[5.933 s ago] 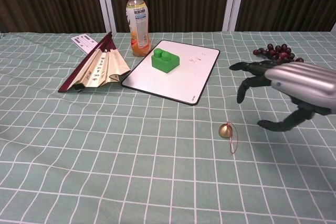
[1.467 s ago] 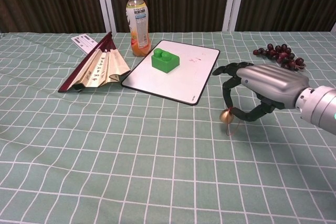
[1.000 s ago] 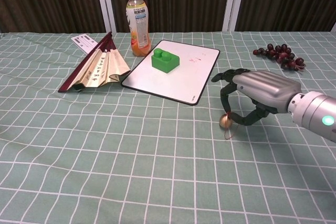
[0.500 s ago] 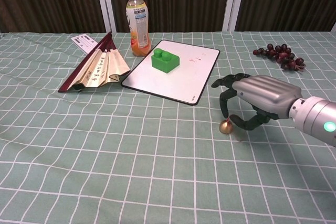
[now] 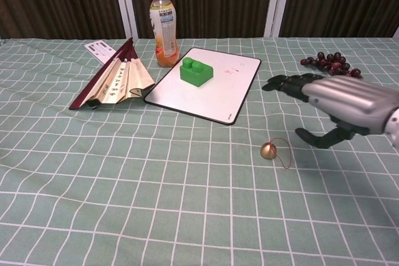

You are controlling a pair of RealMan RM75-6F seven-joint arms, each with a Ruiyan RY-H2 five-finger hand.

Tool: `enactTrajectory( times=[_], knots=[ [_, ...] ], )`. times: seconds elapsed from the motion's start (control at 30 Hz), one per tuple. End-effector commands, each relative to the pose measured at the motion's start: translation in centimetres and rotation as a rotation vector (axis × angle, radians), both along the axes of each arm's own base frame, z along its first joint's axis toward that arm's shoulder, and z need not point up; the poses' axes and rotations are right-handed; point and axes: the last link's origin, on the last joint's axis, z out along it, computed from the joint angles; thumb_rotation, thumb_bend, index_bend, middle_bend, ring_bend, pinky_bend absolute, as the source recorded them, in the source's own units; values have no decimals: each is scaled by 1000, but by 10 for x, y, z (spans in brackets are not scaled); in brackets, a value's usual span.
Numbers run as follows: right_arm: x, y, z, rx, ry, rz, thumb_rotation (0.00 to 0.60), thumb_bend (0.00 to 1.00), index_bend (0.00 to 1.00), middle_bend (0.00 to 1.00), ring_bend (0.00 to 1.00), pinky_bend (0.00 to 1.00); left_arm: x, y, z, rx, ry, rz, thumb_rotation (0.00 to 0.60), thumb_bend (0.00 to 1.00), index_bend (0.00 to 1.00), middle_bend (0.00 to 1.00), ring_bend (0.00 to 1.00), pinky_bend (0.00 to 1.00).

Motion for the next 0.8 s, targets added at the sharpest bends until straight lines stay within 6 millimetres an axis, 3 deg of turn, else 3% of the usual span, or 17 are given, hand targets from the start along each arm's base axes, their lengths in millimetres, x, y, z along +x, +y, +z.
enactTrajectory(
  times=[0.03,0.17,0.27,0.33,0.47,0.8],
  knots=[
    [-19,39,49,-83,-35,-15,600,571,9,12,0,0,0,0,1,5,-1,-2,600,448,29,34,0,128],
    [-57,86,93,-203,-17,-112,600,484,0,0,0,0,1,-1,1,13,0,-11,600,447,30,33,0,127],
    [-85,117,115,-312,8,-175,600,445,0,0,0,0,1,0,0,18,3,-15,600,446,33,32,0,120],
    [-95,127,121,-338,21,-204,600,435,0,0,0,0,1,0,-2,14,6,-12,600,446,34,32,0,118],
    [-101,125,135,-343,7,-222,600,430,0,0,0,0,2,1,-6,3,12,-7,600,447,35,32,0,117],
    [-100,124,137,-326,-2,-235,600,431,0,0,0,0,3,1,-12,-18,32,-10,600,446,35,32,0,117]
  ],
)
